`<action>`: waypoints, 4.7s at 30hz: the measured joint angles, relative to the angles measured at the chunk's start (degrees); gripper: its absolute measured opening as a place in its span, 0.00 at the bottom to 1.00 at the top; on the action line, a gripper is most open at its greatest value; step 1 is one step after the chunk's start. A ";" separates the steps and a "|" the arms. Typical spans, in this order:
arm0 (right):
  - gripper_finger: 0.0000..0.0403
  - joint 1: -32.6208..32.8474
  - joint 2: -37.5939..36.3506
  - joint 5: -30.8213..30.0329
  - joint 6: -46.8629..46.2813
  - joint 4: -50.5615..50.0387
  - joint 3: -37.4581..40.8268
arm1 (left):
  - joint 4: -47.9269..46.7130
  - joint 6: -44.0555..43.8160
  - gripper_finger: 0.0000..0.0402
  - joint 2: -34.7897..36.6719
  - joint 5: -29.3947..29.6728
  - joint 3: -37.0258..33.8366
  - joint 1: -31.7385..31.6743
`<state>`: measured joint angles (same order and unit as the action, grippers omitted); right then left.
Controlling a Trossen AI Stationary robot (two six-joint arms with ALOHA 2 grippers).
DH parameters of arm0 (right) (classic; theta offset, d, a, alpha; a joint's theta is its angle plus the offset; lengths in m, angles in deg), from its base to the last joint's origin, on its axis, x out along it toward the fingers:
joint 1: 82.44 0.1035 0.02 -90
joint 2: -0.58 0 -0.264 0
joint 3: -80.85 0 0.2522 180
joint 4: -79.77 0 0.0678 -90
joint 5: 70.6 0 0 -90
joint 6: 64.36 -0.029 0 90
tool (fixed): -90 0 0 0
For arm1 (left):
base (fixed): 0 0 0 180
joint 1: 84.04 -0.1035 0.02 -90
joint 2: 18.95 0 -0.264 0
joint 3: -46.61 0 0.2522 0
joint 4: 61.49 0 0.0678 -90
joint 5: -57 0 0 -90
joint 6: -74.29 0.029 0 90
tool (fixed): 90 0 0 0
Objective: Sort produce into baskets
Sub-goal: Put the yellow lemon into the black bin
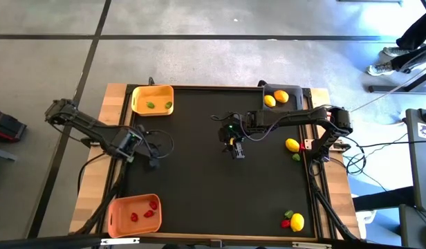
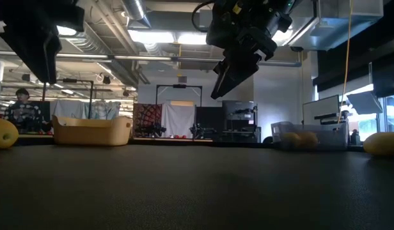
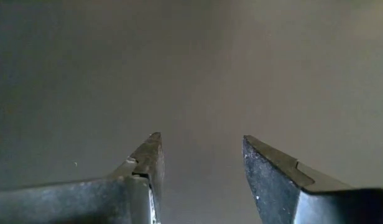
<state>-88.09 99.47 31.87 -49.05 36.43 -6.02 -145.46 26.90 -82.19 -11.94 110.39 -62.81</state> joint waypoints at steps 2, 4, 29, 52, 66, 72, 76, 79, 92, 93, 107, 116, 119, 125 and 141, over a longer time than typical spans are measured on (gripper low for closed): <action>0.42 0.00 0.00 0.00 0.02 0.02 0.00 | -1.21 -0.02 0.83 0.00 -0.02 0.00 -0.64; 0.42 0.00 0.00 0.00 0.04 0.04 0.00 | -1.65 0.94 0.88 0.00 -0.02 0.00 -0.80; 0.42 0.00 0.00 0.00 0.02 1.23 0.00 | -2.22 8.45 0.94 -0.28 -1.57 0.00 -5.22; 0.42 0.00 0.00 0.00 0.00 1.08 0.00 | -7.42 27.80 0.94 -17.01 -7.62 0.00 -13.10; 0.42 0.00 0.00 0.10 0.00 1.37 0.00 | -4.95 27.25 0.94 -18.91 -10.51 -8.95 -13.13; 0.42 0.00 0.00 0.13 0.00 2.15 0.00 | -3.87 26.29 0.94 -18.92 -10.50 -9.57 -13.13; 0.42 0.00 0.00 0.13 0.00 2.62 0.00 | -3.48 25.58 0.94 -19.10 -10.49 -11.27 -13.13; 0.42 0.00 0.00 0.15 -0.02 2.58 0.00 | -3.60 23.51 0.94 -19.10 -10.49 -12.90 -13.13; 0.42 0.00 0.00 0.15 -0.02 2.51 0.00 | -2.52 23.17 0.94 -24.58 -9.84 -12.83 -13.13; 0.42 0.00 0.00 0.15 -0.02 2.51 0.00 | -2.55 23.17 0.94 -25.61 -9.84 -12.82 -13.13; 0.42 0.07 0.00 0.17 -0.04 -1.48 0.00 | -2.24 21.88 0.63 -30.12 -6.99 -12.08 -13.02; 0.42 0.07 -1.27 0.13 -3.51 -11.61 0.00 | -2.84 19.52 0.63 -30.03 -6.58 -10.87 -13.02; 0.42 0.07 -3.33 0.04 -4.84 -16.24 0.00 | -2.81 19.38 0.63 -30.02 -6.56 -9.55 -13.02; 0.42 0.07 -7.56 -0.14 -6.10 -19.85 -0.01 | -3.02 19.63 0.63 -29.29 -6.49 -6.09 -12.96; 0.42 0.04 -9.70 -0.28 -6.08 -17.62 0.00 | 6.54 18.49 0.63 -13.42 -2.78 3.65 -13.14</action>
<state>-88.05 89.77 31.59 -55.12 18.81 -6.02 -138.91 45.39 -95.61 -14.72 114.04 -75.95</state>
